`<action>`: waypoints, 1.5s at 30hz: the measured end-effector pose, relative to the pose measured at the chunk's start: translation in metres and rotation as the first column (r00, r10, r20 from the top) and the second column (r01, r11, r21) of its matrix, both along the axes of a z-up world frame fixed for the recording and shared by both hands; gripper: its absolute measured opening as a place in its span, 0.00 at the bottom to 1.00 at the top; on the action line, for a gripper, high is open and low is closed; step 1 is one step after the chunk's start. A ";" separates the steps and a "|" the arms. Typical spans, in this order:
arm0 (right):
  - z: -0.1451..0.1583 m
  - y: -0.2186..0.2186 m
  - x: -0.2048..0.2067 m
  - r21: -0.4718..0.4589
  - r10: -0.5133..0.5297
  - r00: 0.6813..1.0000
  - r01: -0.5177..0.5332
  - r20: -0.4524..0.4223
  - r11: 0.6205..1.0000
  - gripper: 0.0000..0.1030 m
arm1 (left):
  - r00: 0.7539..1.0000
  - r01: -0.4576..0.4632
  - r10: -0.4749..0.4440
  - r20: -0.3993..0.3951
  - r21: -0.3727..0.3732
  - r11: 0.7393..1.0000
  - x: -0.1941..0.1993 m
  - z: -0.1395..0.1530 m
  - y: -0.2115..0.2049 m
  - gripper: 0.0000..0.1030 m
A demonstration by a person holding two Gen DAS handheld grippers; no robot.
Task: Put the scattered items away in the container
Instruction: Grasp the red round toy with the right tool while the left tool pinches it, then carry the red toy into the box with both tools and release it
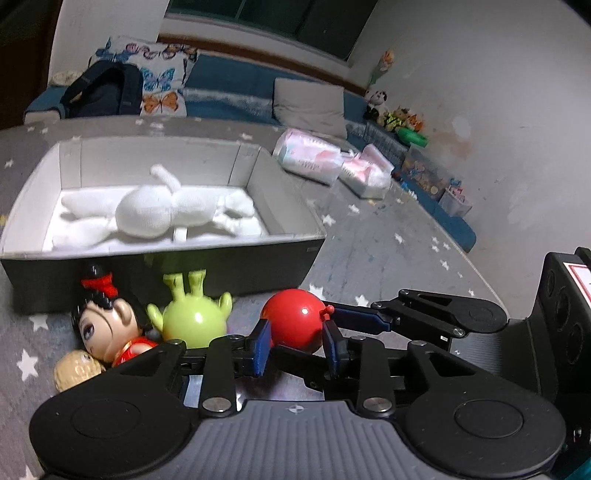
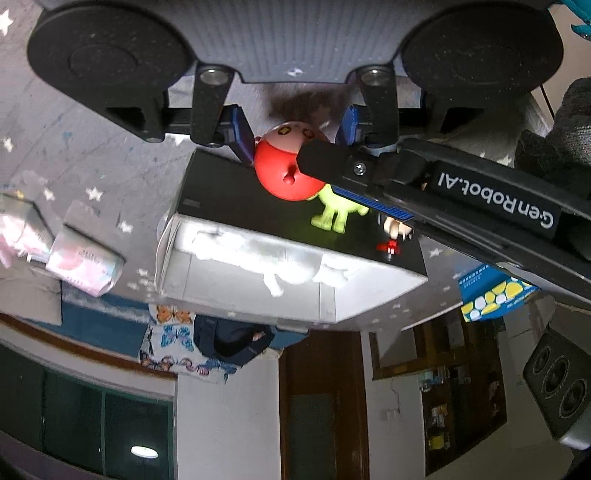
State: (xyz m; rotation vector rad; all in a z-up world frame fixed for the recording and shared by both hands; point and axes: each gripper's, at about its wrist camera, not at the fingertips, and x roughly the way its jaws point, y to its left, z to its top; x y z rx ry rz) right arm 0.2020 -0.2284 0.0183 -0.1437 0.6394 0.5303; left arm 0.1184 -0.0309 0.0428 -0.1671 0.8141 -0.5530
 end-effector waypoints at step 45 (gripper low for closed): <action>-0.006 0.030 0.166 -0.169 -0.018 0.994 0.000 -0.107 0.986 0.47 | 0.991 -0.094 0.082 -0.106 -0.112 0.989 0.168 -0.015 0.013 0.32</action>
